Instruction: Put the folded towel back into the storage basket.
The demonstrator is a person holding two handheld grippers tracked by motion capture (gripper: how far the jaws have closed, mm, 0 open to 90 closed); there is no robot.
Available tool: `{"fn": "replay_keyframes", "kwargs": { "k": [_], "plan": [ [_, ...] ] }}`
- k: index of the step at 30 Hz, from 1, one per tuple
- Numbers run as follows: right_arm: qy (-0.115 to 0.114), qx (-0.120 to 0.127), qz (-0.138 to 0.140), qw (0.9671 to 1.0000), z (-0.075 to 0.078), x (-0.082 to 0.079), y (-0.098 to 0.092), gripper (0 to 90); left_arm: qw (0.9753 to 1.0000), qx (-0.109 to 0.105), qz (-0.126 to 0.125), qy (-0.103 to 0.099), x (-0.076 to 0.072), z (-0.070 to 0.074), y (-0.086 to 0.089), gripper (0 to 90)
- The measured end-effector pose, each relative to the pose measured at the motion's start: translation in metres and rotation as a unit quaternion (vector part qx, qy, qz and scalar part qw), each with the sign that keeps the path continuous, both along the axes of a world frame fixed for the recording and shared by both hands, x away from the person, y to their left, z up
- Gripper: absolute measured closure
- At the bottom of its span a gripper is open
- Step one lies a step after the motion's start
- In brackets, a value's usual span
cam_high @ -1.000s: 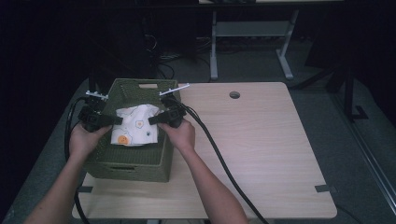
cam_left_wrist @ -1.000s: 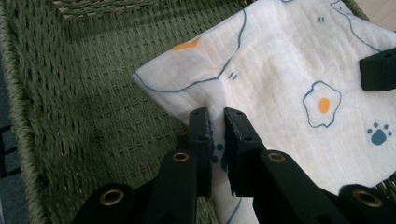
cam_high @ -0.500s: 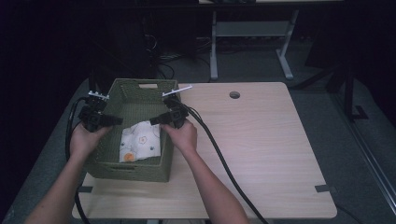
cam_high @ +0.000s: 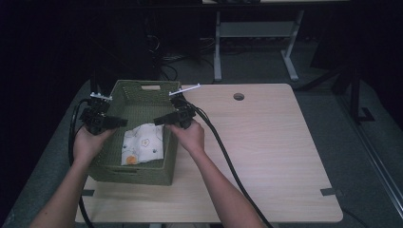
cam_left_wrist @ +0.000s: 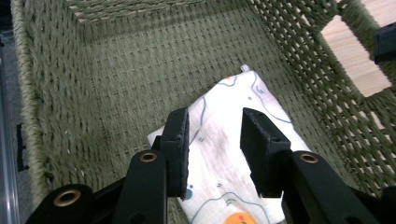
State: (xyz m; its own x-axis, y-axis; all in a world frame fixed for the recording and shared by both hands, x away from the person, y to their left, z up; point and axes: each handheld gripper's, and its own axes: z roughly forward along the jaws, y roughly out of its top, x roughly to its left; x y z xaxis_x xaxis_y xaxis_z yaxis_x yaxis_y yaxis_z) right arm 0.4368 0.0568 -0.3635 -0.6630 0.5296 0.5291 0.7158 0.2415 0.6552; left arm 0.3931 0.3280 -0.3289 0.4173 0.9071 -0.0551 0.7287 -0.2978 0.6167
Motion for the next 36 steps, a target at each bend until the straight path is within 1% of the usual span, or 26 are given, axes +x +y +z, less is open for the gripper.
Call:
{"fn": "replay_keyframes", "kwargs": {
  "k": [1, 2, 7, 8, 9, 11, 12, 13, 14, 16, 18, 19, 20, 21, 23, 24, 25, 28, 29, 30, 31, 32, 33, 34, 35, 36],
  "plan": [
    [-0.002, 0.001, 0.001, 1.0, 0.001, 0.0, -0.002, 54.7, 1.0, 0.0, 0.0, 0.0, 0.0, 0.0, 0.0, 62.7],
    [-0.004, 0.004, 0.0, 1.0, 0.003, 0.0, -0.003, 54.5, 1.0, -0.001, -0.002, -0.005, -0.003, 0.003, -0.004, 62.3],
    [-0.006, 0.006, 0.003, 1.0, 0.007, -0.002, -0.011, 52.8, 1.0, -0.001, -0.006, -0.007, -0.007, 0.006, -0.012, 61.0],
    [-0.008, 0.008, 0.003, 0.9999, 0.009, -0.003, -0.016, 52.1, 0.9999, -0.001, -0.008, -0.009, -0.008, 0.008, -0.016, 60.6],
    [-0.008, 0.008, 0.003, 0.9999, 0.009, -0.003, -0.016, 52.1, 0.9999, -0.001, -0.008, -0.009, -0.008, 0.008, -0.016, 60.3],
    [-0.009, 0.013, 0.002, 0.9999, 0.013, -0.003, -0.025, 51.2, 0.9999, -0.002, -0.011, -0.01, -0.009, 0.009, -0.021, 59.6],
    [-0.009, 0.013, 0.001, 0.9999, 0.014, -0.003, -0.028, 50.8, 0.9999, -0.002, -0.012, -0.011, -0.01, 0.011, -0.025, 59.1],
    [-0.009, 0.013, 0.001, 0.9999, 0.014, -0.003, -0.028, 50.8, 0.9999, -0.002, -0.012, -0.011, -0.01, 0.011, -0.025, 58.1],
    [-0.01, 0.012, 0.002, 0.9999, 0.016, -0.002, -0.034, 50.2, 0.9998, -0.002, -0.014, -0.011, -0.011, 0.012, -0.03, 57.4],
    [-0.011, 0.013, 0.001, 0.9999, 0.017, -0.002, -0.038, 50.0, 0.9999, -0.002, -0.013, -0.011, -0.011, 0.013, -0.033, 57.1],
    [-0.011, 0.014, -0.001, 0.9998, 0.021, -0.002, -0.048, 48.9, 0.9998, -0.005, -0.015, -0.012, -0.01, 0.014, -0.038, 56.3],
    [-0.011, 0.014, -0.001, 0.9998, 0.021, -0.002, -0.048, 48.9, 0.9998, -0.005, -0.015, -0.012, -0.01, 0.014, -0.038, 56.2],
    [-0.013, 0.015, -0.003, 0.9998, 0.022, -0.003, -0.054, 48.5, 0.9998, -0.003, -0.018, -0.011, -0.01, 0.015, -0.043, 56.0],
    [-0.013, 0.015, -0.003, 0.9998, 0.022, -0.003, -0.054, 48.5, 0.9998, -0.003, -0.018, -0.011, -0.01, 0.015, -0.043, 56.0],
    [-0.013, 0.02, -0.007, 0.9997, 0.024, -0.003, -0.064, 47.7, 0.9997, -0.006, -0.02, -0.012, -0.01, 0.017, -0.049, 55.8],
    [-0.016, 0.02, -0.007, 0.9997, 0.025, -0.003, -0.068, 47.6, 0.9996, -0.004, -0.025, -0.014, -0.01, 0.019, -0.055, 55.7],
    [-0.016, 0.02, -0.007, 0.9997, 0.025, -0.003, -0.068, 47.6, 0.9996, -0.004, -0.025, -0.014, -0.01, 0.019, -0.055, 55.7],
    [-0.018, 0.025, -0.012, 0.9994, 0.029, -0.006, -0.082, 46.8, 0.9993, -0.006, -0.032, -0.018, -0.01, 0.023, -0.068, 55.6],
    [-0.018, 0.025, -0.012, 0.9994, 0.029, -0.006, -0.082, 46.8, 0.9993, -0.006, -0.032, -0.018, -0.01, 0.023, -0.068, 55.6],
    [-0.018, 0.027, -0.016, 0.9993, 0.029, -0.007, -0.091, 46.6, 0.999, -0.004, -0.039, -0.019, -0.01, 0.025, -0.075, 55.6],
    [-0.018, 0.027, -0.016, 0.9993, 0.029, -0.007, -0.091, 46.6, 0.999, -0.004, -0.039, -0.019, -0.01, 0.025, -0.075, 55.5],
    [-0.019, 0.029, -0.023, 0.9991, 0.03, -0.007, -0.099, 46.5, 0.9988, -0.005, -0.044, -0.02, -0.009, 0.025, -0.083, 55.4],
    [-0.019, 0.029, -0.023, 0.9991, 0.03, -0.007, -0.099, 46.5, 0.9988, -0.005, -0.044, -0.02, -0.009, 0.025, -0.083, 55.3],
    [-0.019, 0.031, -0.028, 0.9989, 0.031, -0.008, -0.108, 46.4, 0.9987, -0.004, -0.047, -0.019, -0.009, 0.026, -0.086, 55.3],
    [-0.019, 0.031, -0.028, 0.9989, 0.031, -0.008, -0.108, 46.4, 0.9986, -0.004, -0.049, -0.019, -0.009, 0.026, -0.088, 55.3],
    [-0.02, 0.032, -0.032, 0.9988, 0.032, -0.01, -0.114, 46.2, 0.9984, -0.006, -0.053, -0.02, -0.008, 0.027, -0.093, 55.2]
  ]
}}
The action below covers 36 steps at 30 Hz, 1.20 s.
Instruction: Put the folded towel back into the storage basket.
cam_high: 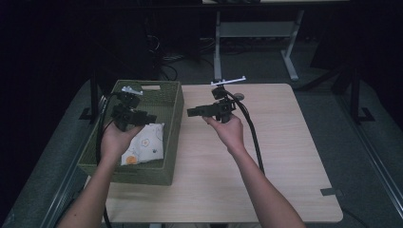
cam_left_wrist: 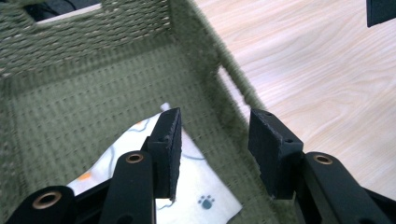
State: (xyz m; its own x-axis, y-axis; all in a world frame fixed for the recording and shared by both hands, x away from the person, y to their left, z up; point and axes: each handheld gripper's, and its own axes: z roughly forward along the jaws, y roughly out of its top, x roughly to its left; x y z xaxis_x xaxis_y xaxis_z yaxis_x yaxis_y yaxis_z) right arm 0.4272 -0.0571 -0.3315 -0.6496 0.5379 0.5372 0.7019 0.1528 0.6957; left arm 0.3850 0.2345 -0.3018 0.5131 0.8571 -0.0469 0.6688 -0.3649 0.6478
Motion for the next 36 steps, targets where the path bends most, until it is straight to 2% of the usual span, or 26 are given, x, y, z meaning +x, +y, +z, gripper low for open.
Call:
{"fn": "replay_keyframes", "kwargs": {
  "k": [12, 21, 36],
  "plan": [
    [-0.003, 0.003, -0.024, 0.9997, 0.004, -0.007, -0.04, 45.0, 0.9995, -0.012, -0.029, -0.005, 0.002, 0.004, -0.034, 54.4],
    [0.006, 0.003, -0.045, 0.999, 0.002, -0.013, -0.072, 43.5, 0.9982, -0.02, -0.056, -0.006, 0.002, 0.001, -0.065, 53.5],
    [0.008, 0.007, -0.071, 0.9975, -0.006, -0.021, -0.111, 40.9, 0.9962, -0.017, -0.085, 0.0, 0.002, -0.004, -0.103, 49.6]
  ]
}}
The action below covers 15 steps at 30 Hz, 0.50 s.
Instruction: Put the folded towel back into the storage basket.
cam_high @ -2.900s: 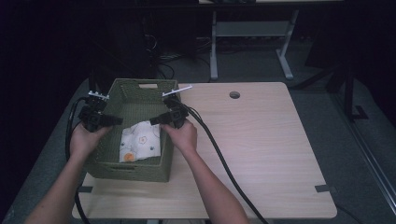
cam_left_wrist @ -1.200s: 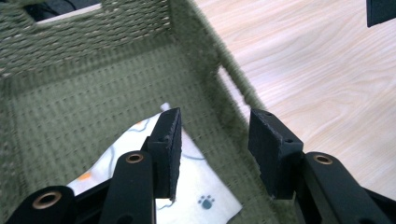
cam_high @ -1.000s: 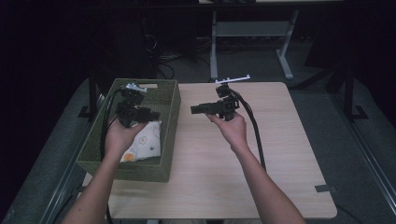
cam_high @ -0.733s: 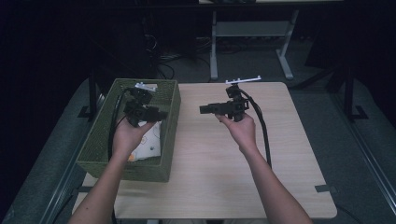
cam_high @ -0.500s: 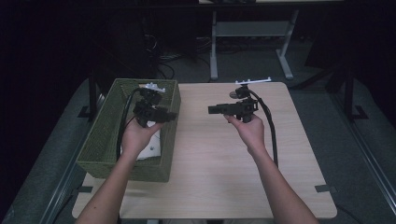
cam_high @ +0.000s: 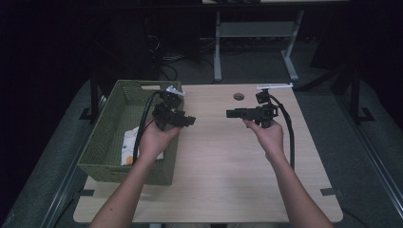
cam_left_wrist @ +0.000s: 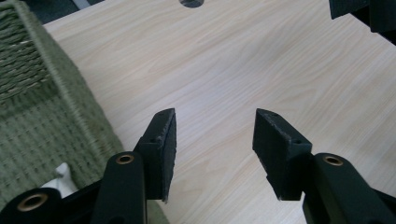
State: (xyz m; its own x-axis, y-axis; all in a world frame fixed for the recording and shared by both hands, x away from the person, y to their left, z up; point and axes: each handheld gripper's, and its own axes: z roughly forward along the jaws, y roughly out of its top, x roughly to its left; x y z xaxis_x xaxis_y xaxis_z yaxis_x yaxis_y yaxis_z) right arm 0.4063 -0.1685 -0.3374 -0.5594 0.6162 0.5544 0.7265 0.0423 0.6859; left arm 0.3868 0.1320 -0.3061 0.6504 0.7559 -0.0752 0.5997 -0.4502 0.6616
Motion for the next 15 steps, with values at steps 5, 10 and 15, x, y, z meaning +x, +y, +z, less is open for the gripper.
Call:
{"fn": "replay_keyframes", "kwargs": {
  "k": [5, 10, 15],
  "plan": [
    [0.003, 0.002, -0.009, 0.9999, -0.003, -0.003, -0.012, 40.1, 1.0, -0.002, -0.005, 0.002, 0.0, -0.002, -0.01, 47.4],
    [0.008, 0.0, -0.017, 0.9998, -0.008, -0.006, -0.027, 38.6, 0.9999, -0.003, -0.01, -0.001, -0.004, -0.004, -0.022, 44.5],
    [0.009, -0.003, -0.018, 0.9998, -0.011, -0.009, -0.035, 37.6, 0.9999, -0.011, -0.012, 0.001, -0.005, -0.008, -0.03, 42.9]
  ]
}}
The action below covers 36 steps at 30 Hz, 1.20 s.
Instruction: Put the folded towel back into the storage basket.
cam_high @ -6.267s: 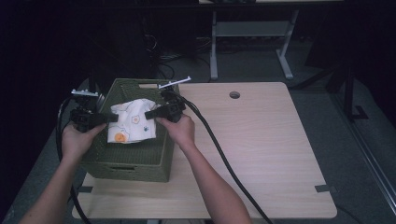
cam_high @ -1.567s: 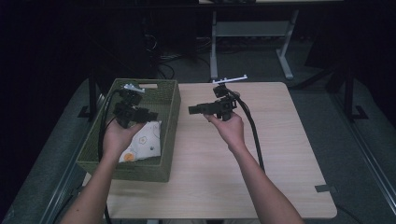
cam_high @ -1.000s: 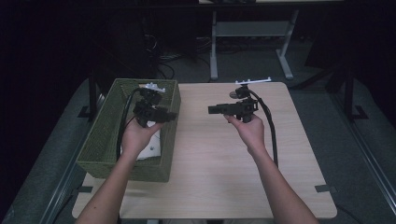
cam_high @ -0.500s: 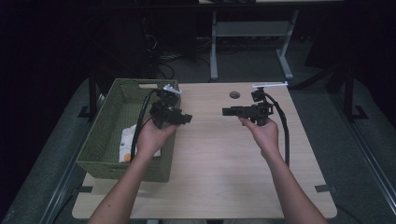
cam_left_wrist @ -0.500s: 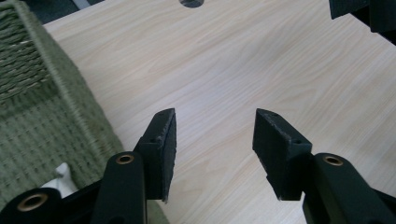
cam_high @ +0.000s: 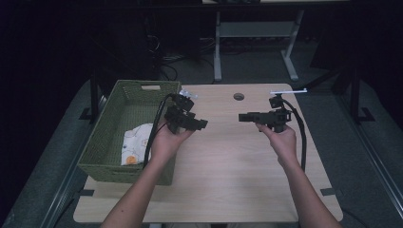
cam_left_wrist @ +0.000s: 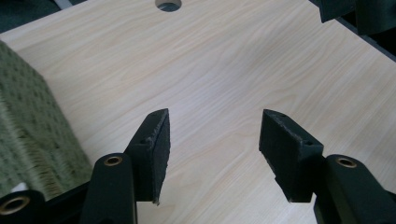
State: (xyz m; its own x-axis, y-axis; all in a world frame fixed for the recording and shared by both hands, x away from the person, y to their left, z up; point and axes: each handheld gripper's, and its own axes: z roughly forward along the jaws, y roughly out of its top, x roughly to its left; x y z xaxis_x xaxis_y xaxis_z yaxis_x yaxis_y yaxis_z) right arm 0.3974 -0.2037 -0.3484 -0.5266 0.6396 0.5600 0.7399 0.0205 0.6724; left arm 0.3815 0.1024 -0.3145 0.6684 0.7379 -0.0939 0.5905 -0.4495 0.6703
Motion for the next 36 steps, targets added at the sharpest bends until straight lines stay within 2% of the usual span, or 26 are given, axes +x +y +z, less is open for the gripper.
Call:
{"fn": "replay_keyframes", "kwargs": {
  "k": [14, 25, 36],
  "plan": [
    [0.012, 0.0, -0.014, 0.9998, -0.013, -0.011, -0.031, 35.7, 0.9998, -0.012, -0.012, 0.008, -0.005, -0.016, -0.02, 39.2],
    [0.022, -0.002, -0.019, 0.9996, -0.024, -0.018, -0.047, 34.7, 0.9995, -0.02, -0.018, 0.019, -0.009, -0.027, -0.032, 36.4],
    [0.029, -0.001, -0.027, 0.9992, -0.04, -0.032, -0.068, 34.2, 0.9989, -0.038, -0.01, 0.027, -0.017, -0.043, -0.037, 32.9]
  ]
}}
